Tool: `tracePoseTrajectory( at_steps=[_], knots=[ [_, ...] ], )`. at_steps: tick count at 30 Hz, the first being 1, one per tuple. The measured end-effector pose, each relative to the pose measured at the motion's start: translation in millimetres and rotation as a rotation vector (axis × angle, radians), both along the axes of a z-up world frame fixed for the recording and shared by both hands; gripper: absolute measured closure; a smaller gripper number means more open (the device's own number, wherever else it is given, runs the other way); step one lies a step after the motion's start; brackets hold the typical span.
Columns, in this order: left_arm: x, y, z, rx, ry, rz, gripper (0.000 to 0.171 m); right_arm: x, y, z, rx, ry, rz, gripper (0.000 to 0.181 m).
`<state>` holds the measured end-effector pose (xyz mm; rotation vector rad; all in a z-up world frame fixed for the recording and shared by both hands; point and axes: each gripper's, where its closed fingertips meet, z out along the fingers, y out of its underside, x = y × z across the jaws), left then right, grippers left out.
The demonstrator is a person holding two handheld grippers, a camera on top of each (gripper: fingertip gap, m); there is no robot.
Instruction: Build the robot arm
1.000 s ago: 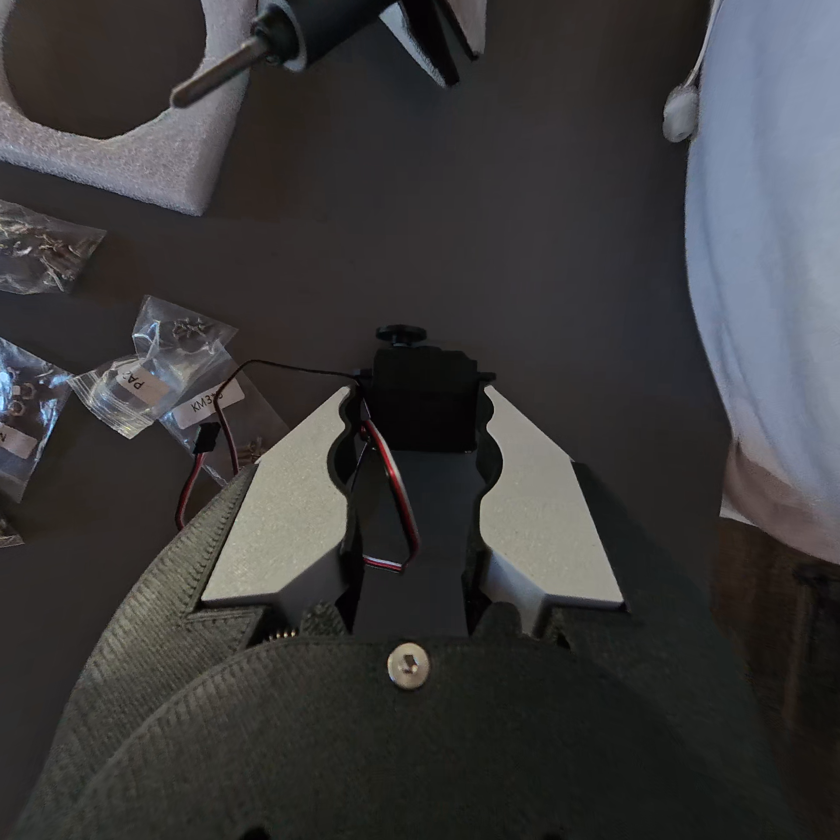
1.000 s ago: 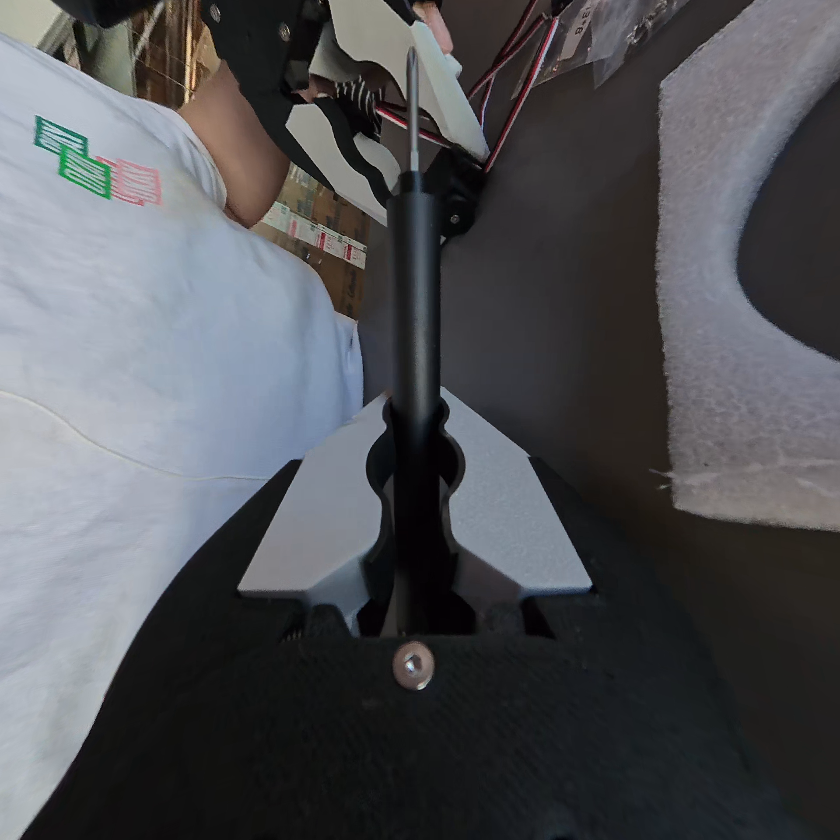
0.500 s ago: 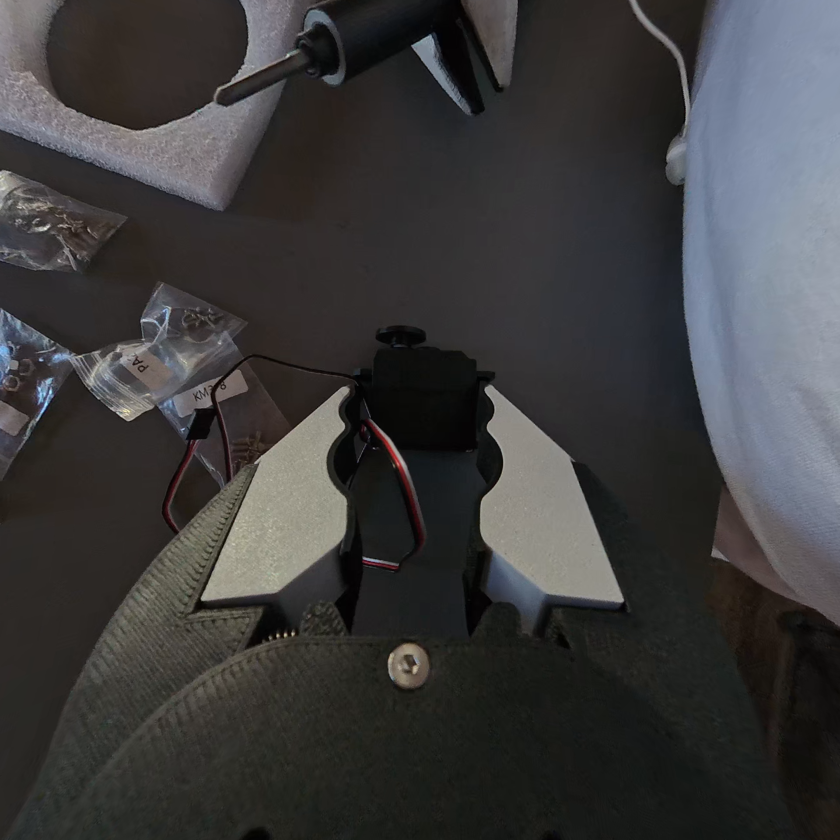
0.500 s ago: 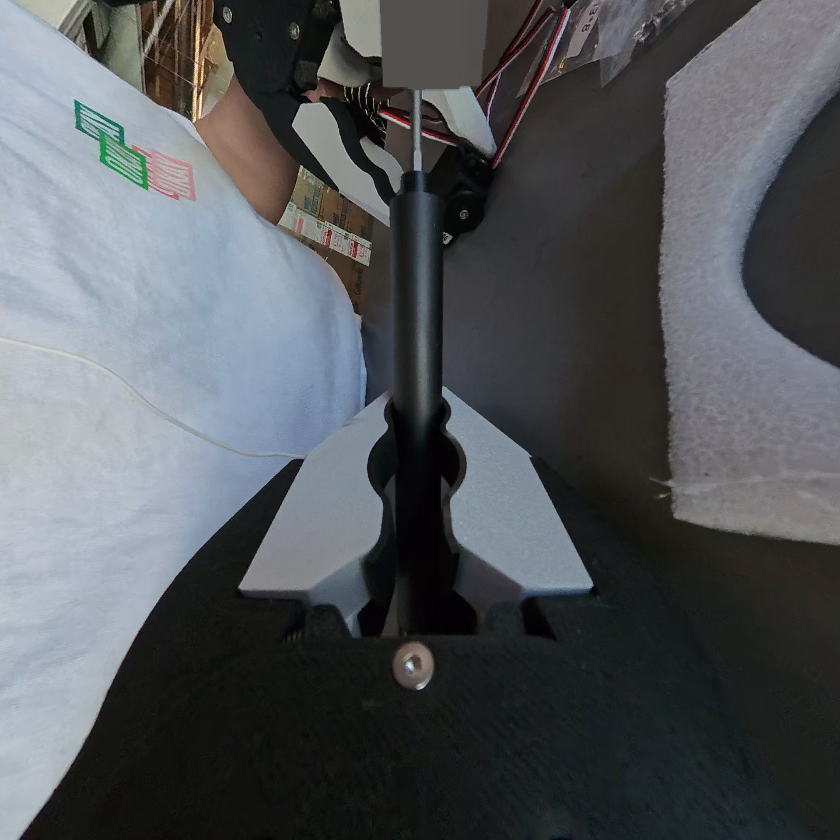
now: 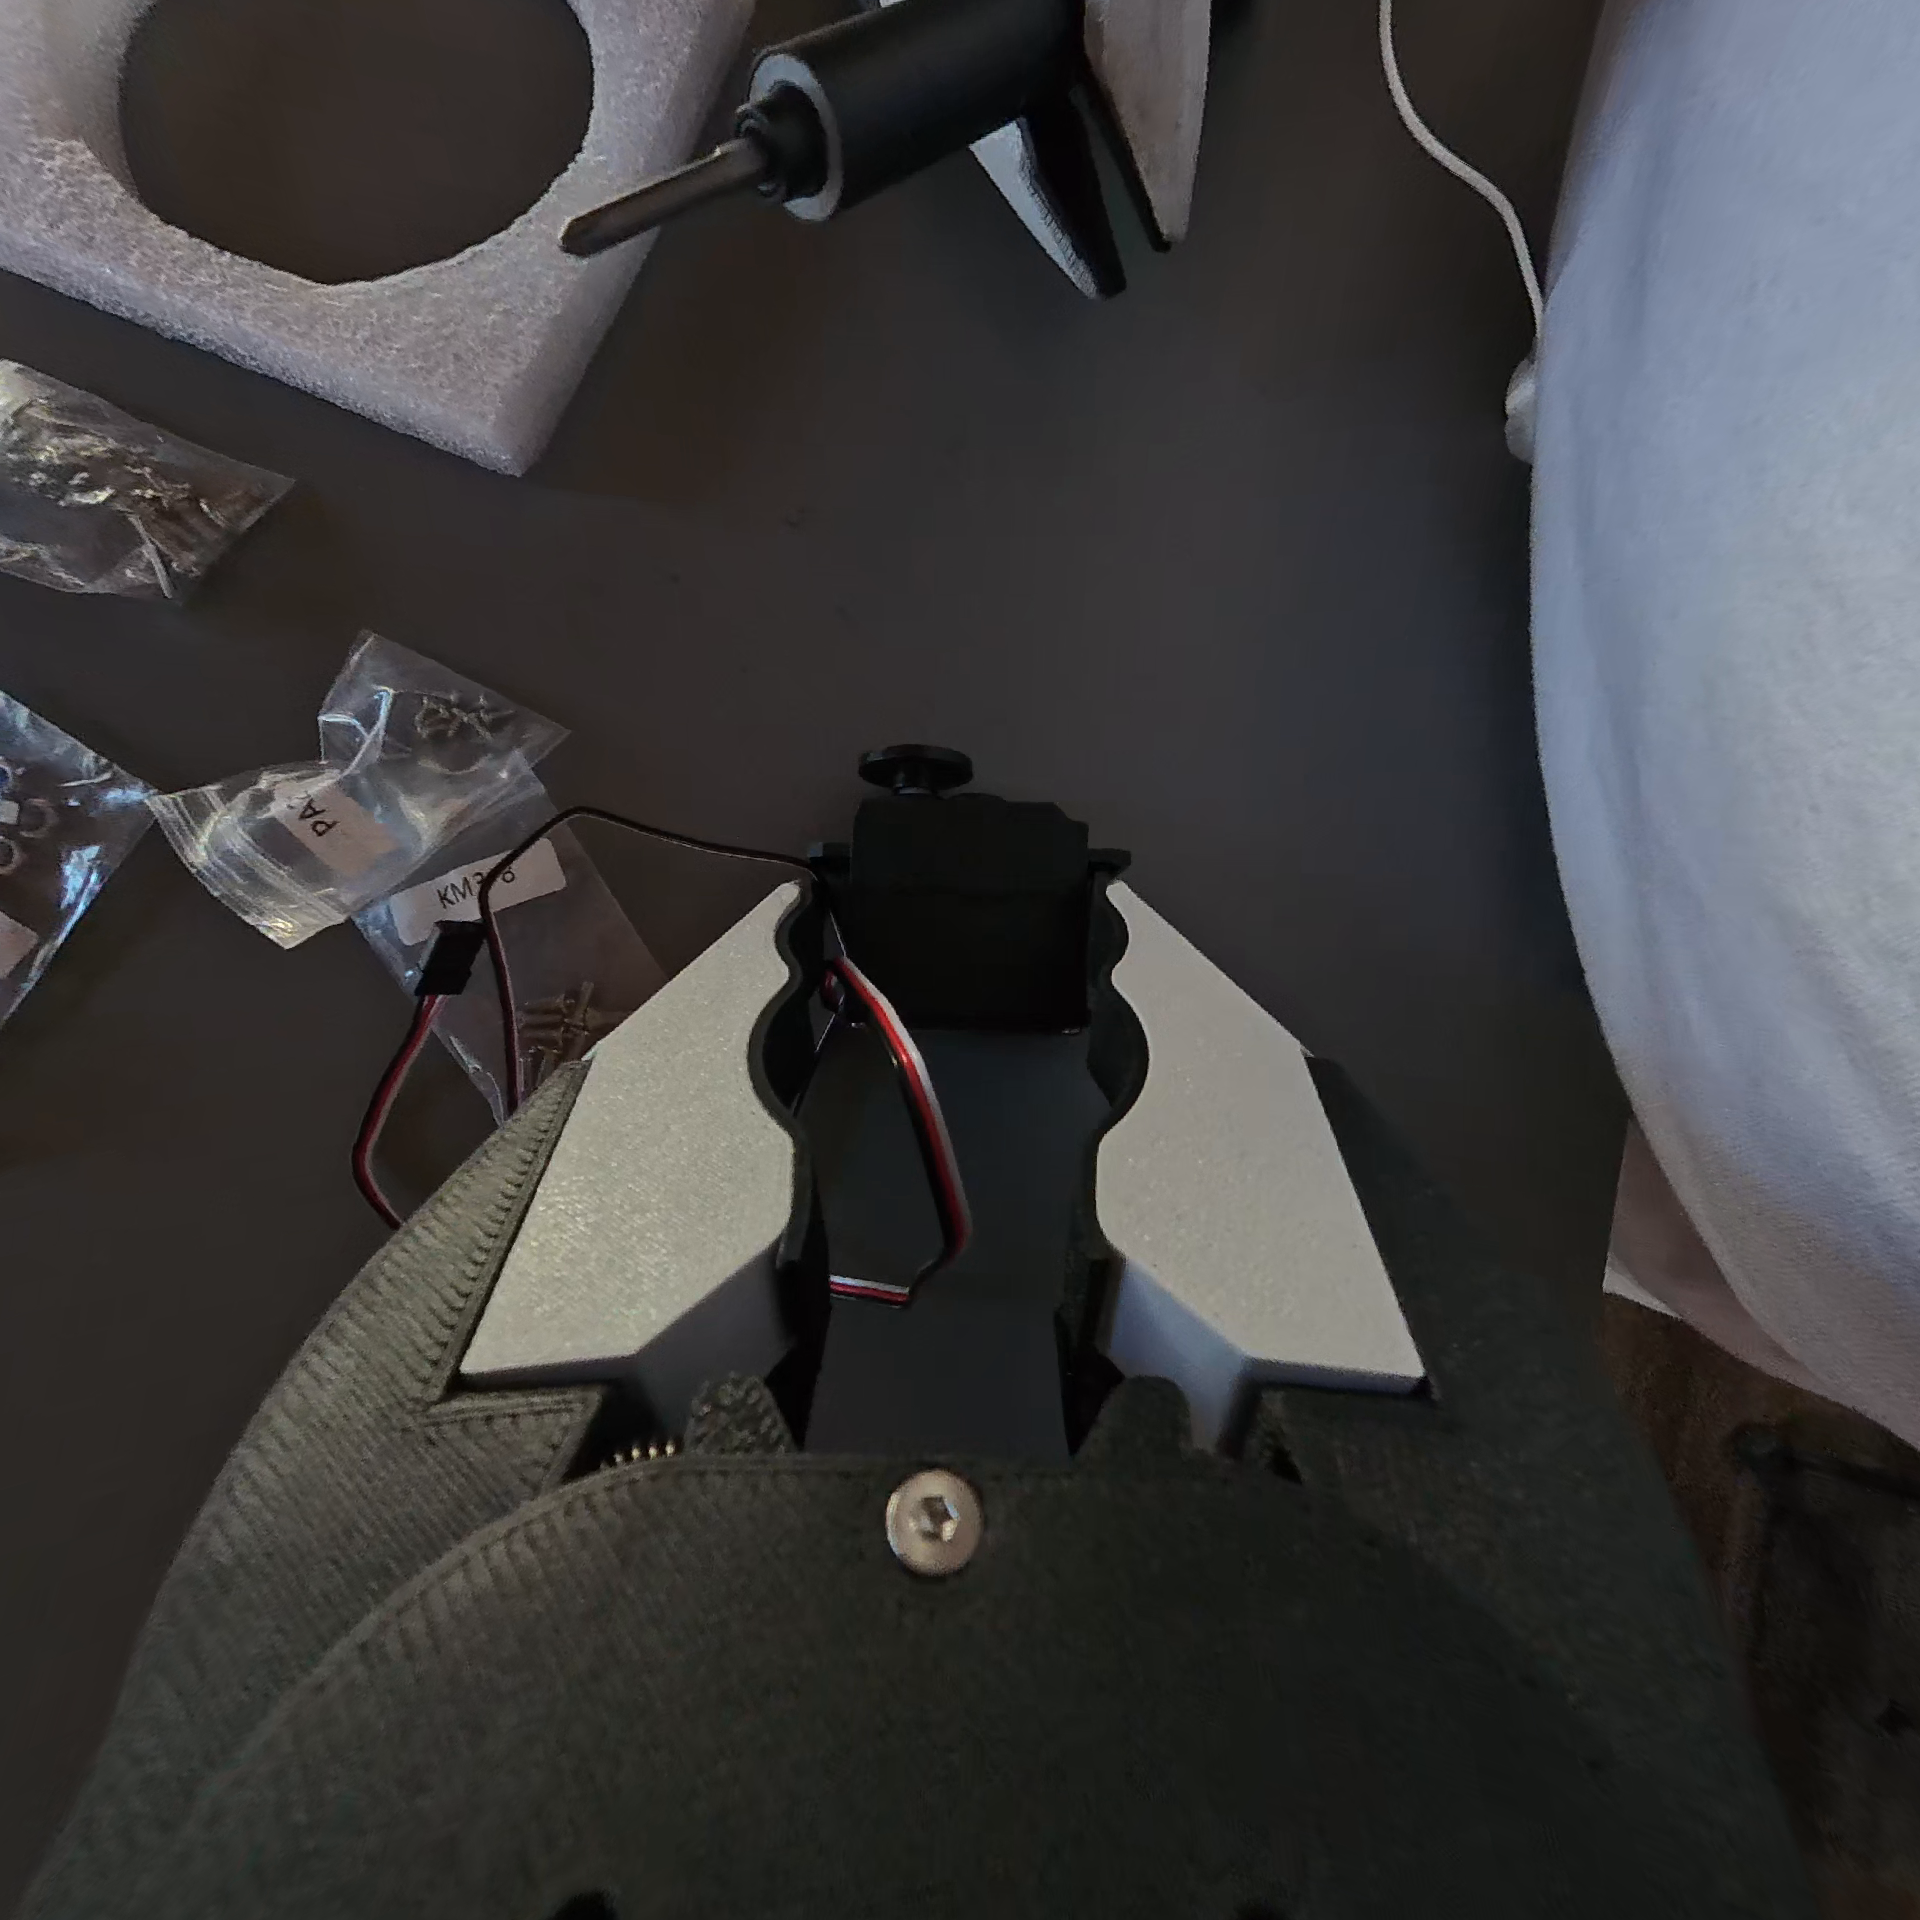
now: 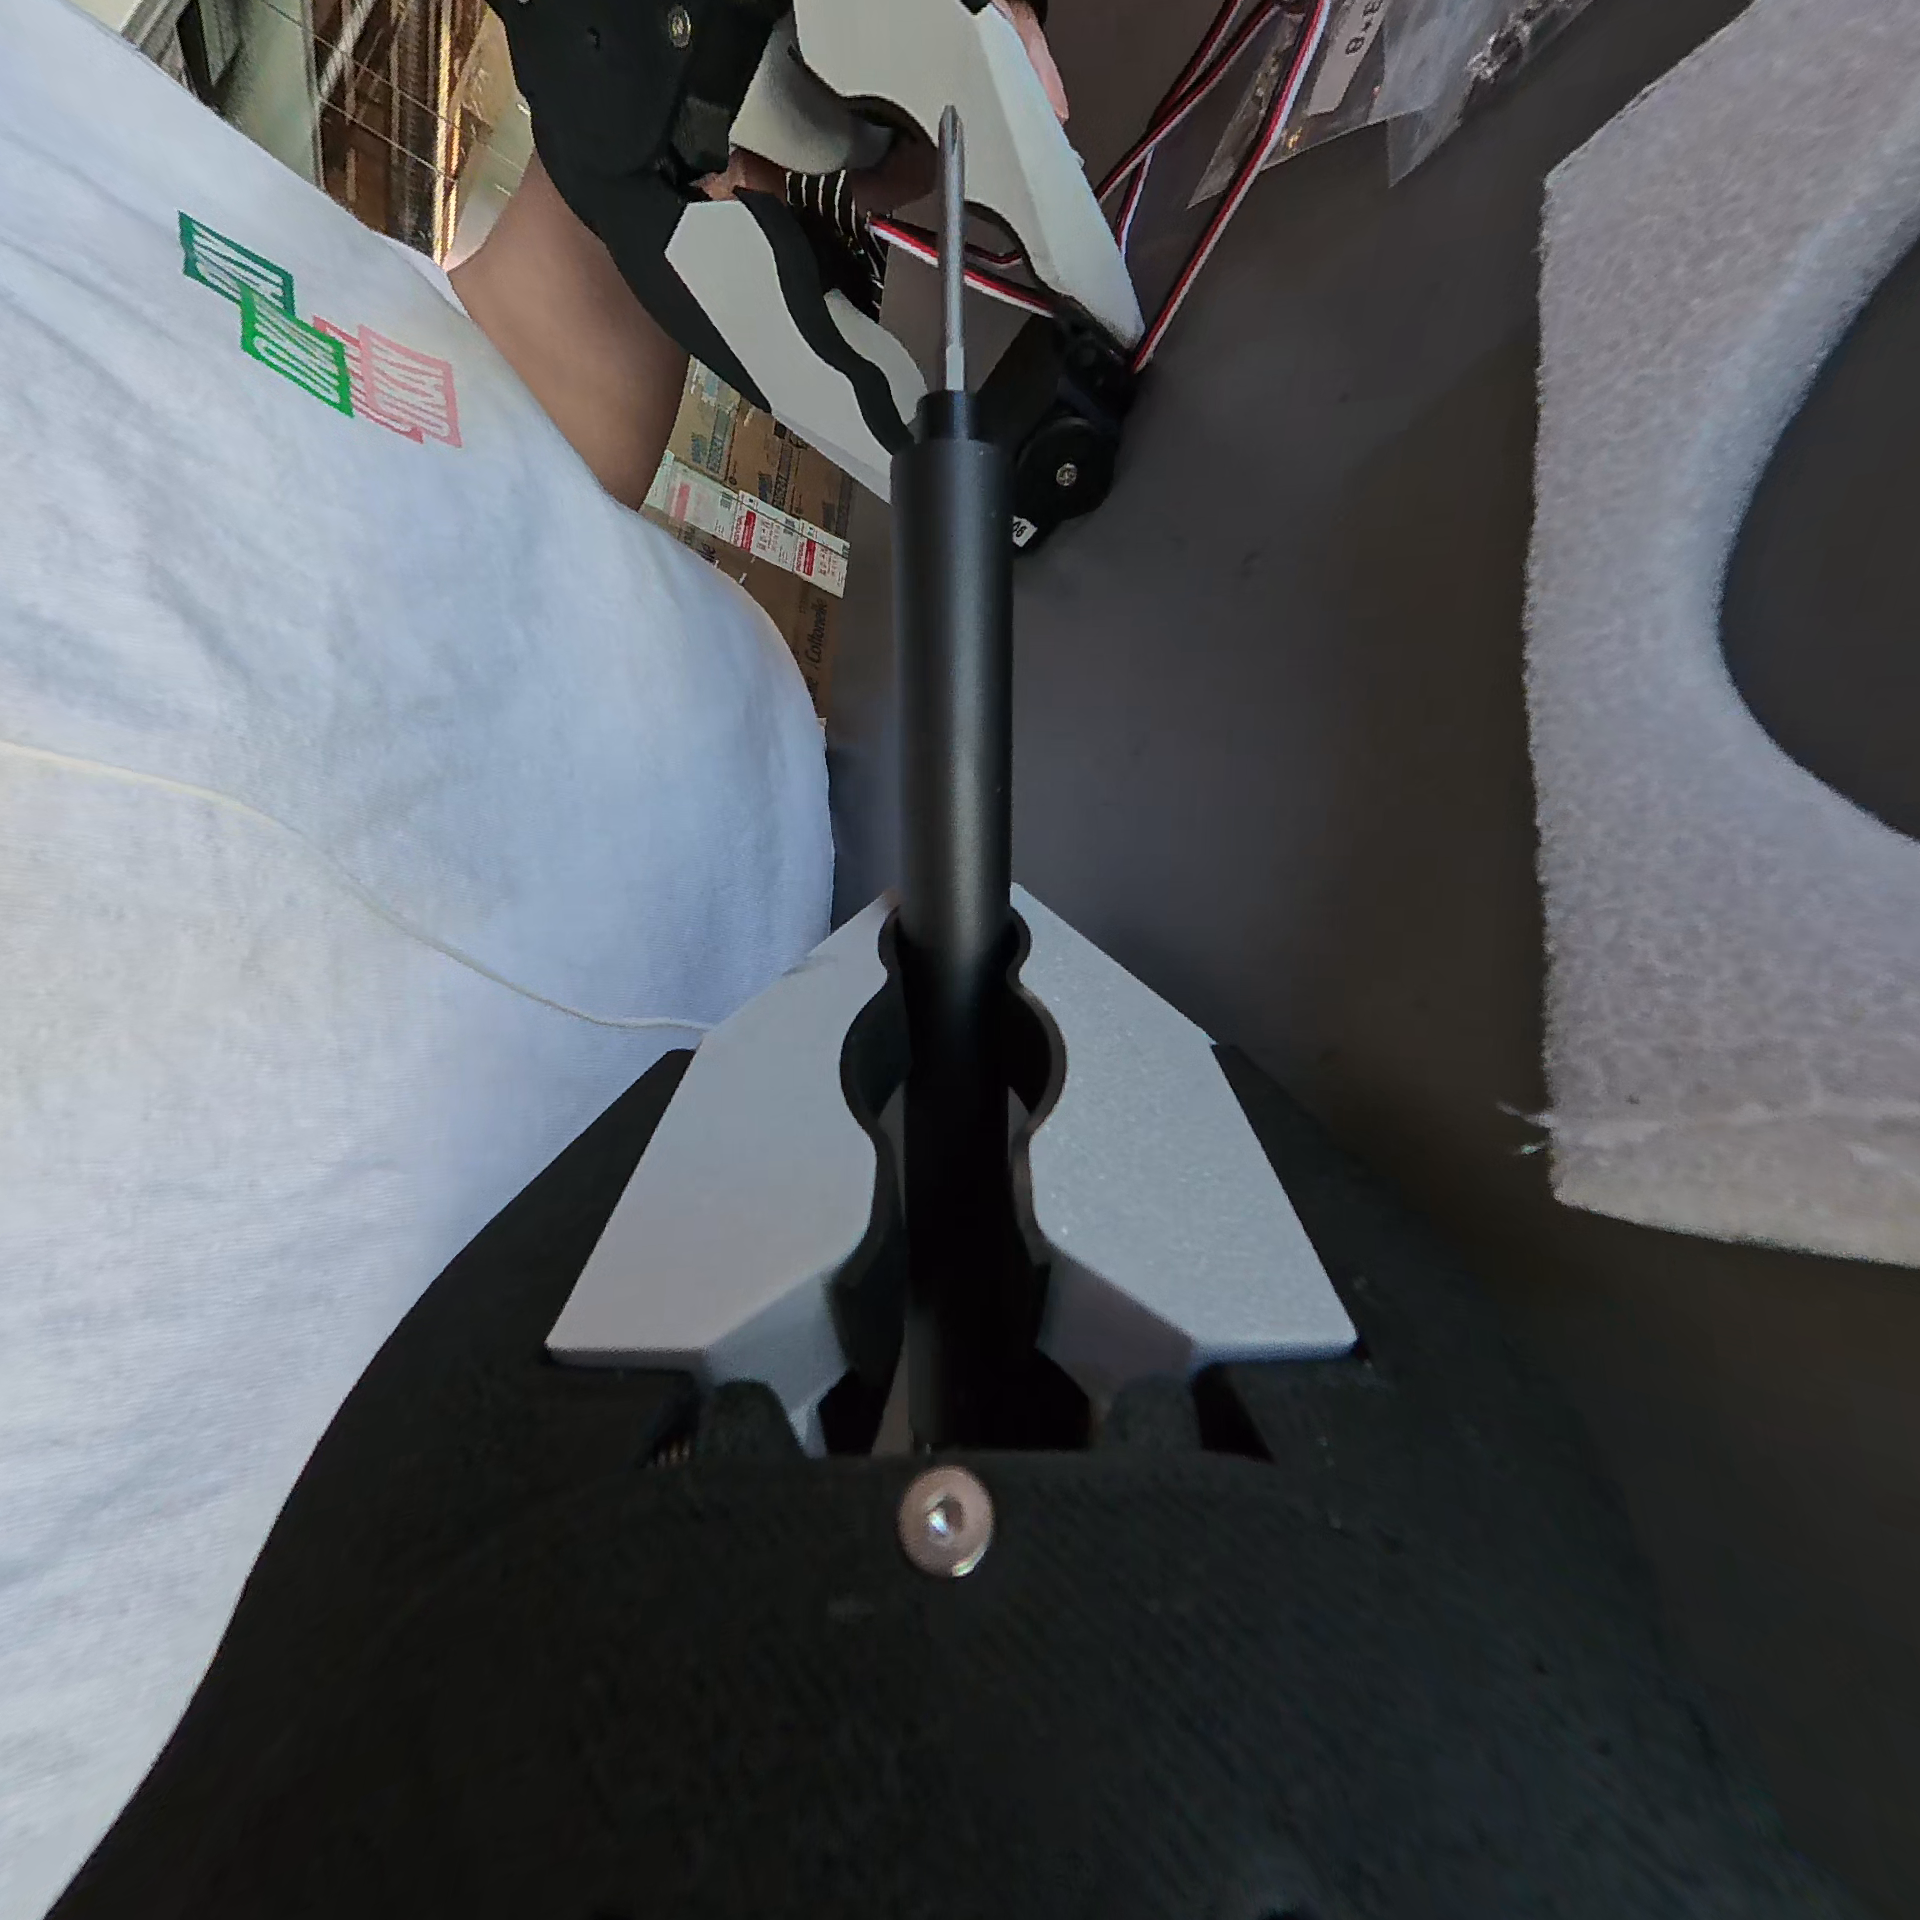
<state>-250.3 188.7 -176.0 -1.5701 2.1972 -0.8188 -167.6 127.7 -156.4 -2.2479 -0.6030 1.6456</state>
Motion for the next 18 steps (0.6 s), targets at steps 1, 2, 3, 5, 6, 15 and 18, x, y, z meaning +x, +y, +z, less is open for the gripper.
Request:
tracePoseTrajectory(
  at_steps=[1, 2, 3, 5, 6, 15, 18],
  knots=[
    [0.0, 0.1, -0.1, 0.000, 0.000, 0.000, 0.121, 0.1, 0.0, 0.1, -0.001, 0.001, 0.000, 0.172],
    [-0.1, 0.1, -0.1, 0.000, 0.001, -0.001, 0.121, 0.1, 0.1, 0.2, -0.002, 0.003, 0.000, 0.172],
    [-0.1, 0.2, -0.1, -0.003, 0.001, -0.002, 0.121, 0.2, 0.2, 0.2, -0.003, 0.004, -0.001, 0.172],
    [0.2, 0.2, 0.0, -0.011, -0.001, -0.001, 0.121, 0.2, 0.0, 0.2, -0.002, 0.003, -0.001, 0.172],
    [0.2, 0.3, 0.0, -0.014, -0.003, -0.002, 0.121, 0.1, 0.0, 0.0, -0.002, 0.002, 0.000, 0.172],
    [1.0, 0.8, -0.5, -0.008, -0.008, -0.017, 0.121, 0.2, 0.0, 0.1, -0.007, 0.005, 0.001, 0.172],
    [1.2, 1.0, -0.4, -0.013, -0.009, -0.018, 0.121, 0.2, 0.1, 0.1, -0.009, 0.006, 0.002, 0.172]
  ],
)
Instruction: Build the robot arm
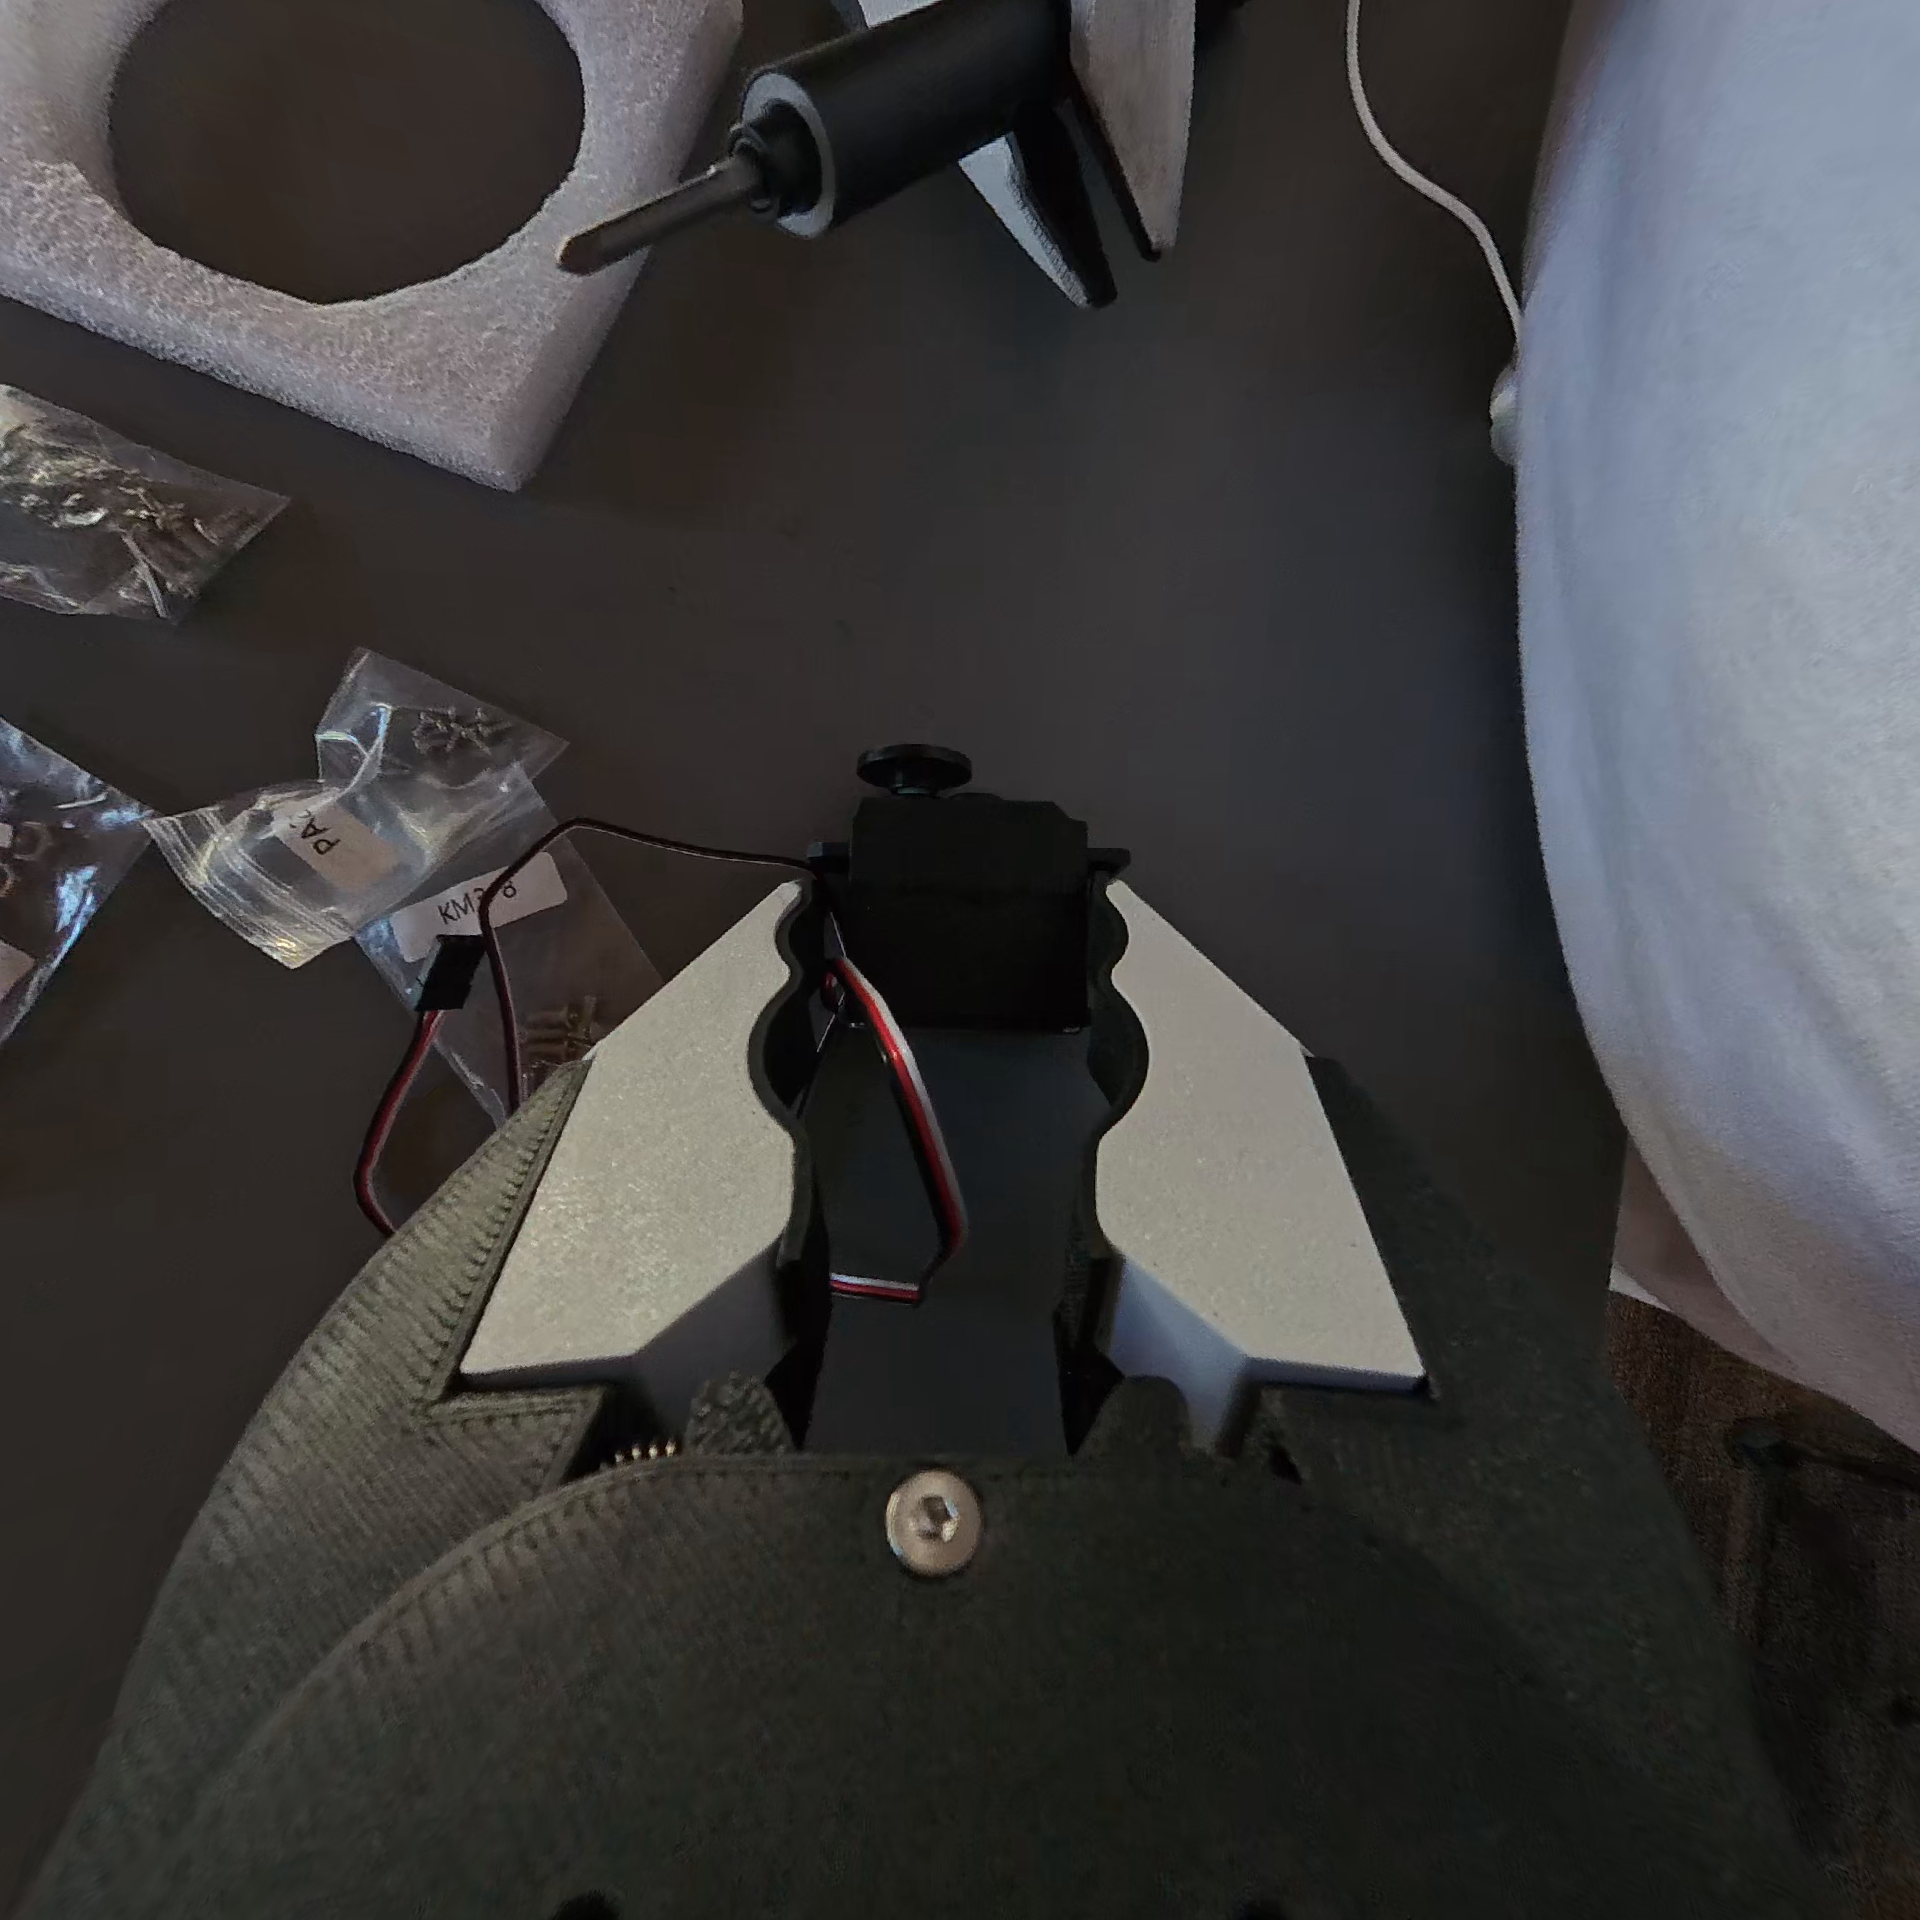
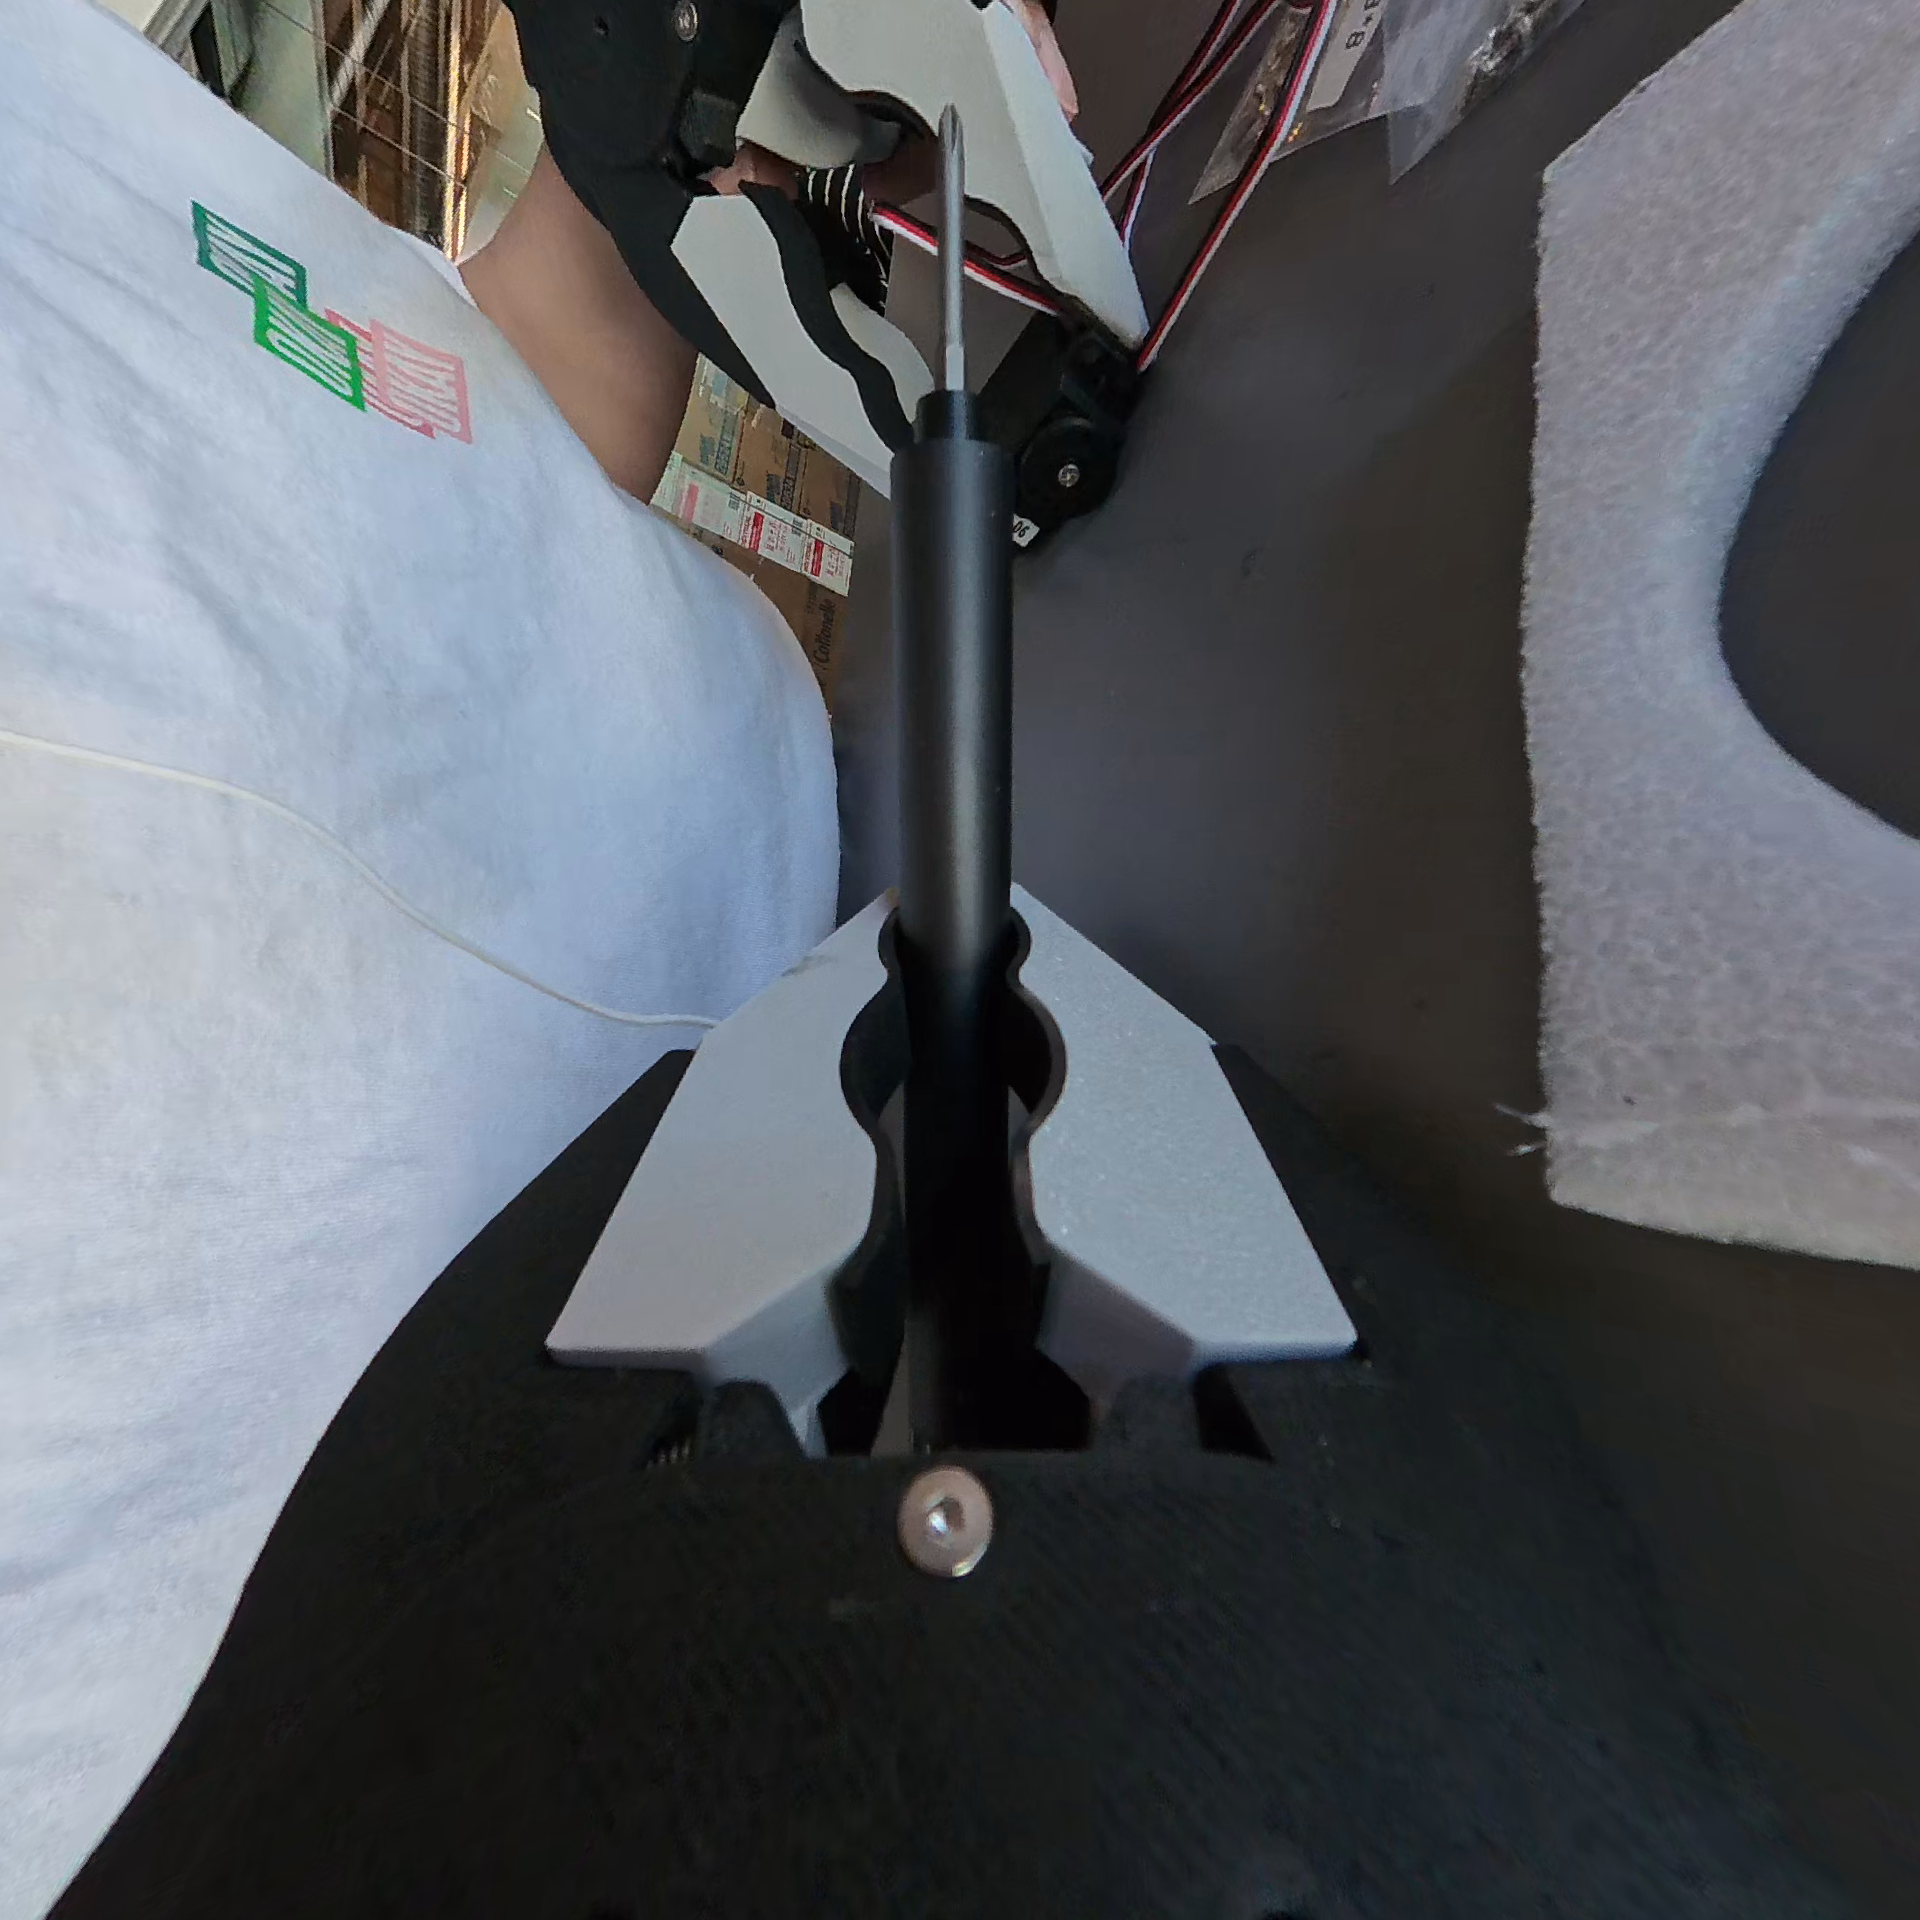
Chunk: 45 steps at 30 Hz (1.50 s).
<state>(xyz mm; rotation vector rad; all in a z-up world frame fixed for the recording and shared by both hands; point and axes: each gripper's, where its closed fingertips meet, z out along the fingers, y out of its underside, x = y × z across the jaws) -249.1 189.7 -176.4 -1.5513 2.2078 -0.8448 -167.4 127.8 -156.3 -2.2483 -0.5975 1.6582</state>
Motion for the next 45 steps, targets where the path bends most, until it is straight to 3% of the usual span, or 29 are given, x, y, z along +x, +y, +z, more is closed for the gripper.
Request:
tracePoseTrajectory(
  at_steps=[8, 15, 20, 24, 26, 28, 31, 35, 40, 45],
  knots=[
    [3, 1, 2, -0.075, 0.015, 0.067, 0.121, 0, 0, 0, 0.001, -0.003, 0.000, 0.172],
    [20, 8, 25, -0.520, -0.121, 0.288, 0.126, 1, 1, 3, -0.006, 0.024, -0.007, 0.172],
    [37, 29, 68, -0.804, -0.314, 0.363, 0.126, 3, 7, 4, 0.002, 0.030, -0.045, 0.172],
    [55, 68, 115, -0.856, -0.519, 0.386, 0.126, 10, 17, 6, 0.011, 0.037, -0.115, 0.172],
    [66, 92, 129, -0.803, -0.585, 0.423, 0.126, 14, 23, 7, 0.011, 0.046, -0.157, 0.172],
    [77, 120, 135, -0.655, -0.640, 0.480, 0.126, 18, 28, 9, 0.017, 0.057, -0.191, 0.172],
    [94, 162, 142, -0.359, -0.742, 0.554, 0.126, 22, 32, 10, 0.016, 0.069, -0.214, 0.172],
    [108, 211, 131, 0.103, -0.769, 0.710, 0.126, 22, 32, 10, 0.019, 0.065, -0.213, 0.172],
    [119, 207, 122, 0.457, -0.791, 0.696, 0.126, 23, 32, 11, 0.020, 0.067, -0.215, 0.172],
    [121, 199, 119, 0.447, -0.798, 0.674, 0.126, 21, 31, 9, 0.017, 0.059, -0.208, 0.171]
  ],
)
